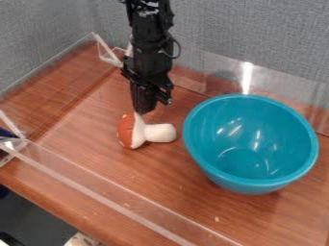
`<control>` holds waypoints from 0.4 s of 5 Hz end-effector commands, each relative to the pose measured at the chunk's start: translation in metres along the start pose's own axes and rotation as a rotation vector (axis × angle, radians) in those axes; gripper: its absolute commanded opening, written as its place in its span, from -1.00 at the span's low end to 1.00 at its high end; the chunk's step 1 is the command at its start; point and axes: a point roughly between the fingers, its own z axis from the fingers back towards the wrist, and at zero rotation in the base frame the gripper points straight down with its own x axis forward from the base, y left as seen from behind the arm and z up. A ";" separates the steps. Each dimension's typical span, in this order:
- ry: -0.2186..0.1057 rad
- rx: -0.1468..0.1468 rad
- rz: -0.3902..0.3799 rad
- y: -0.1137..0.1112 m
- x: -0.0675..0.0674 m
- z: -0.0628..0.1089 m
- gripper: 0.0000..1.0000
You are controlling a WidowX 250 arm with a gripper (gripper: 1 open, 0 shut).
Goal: Remove the mushroom from inside the blue bowl and put it on the table
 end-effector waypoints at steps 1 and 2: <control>-0.093 0.061 -0.003 0.003 0.007 0.036 -1.00; -0.096 0.065 -0.003 0.006 0.004 0.037 -1.00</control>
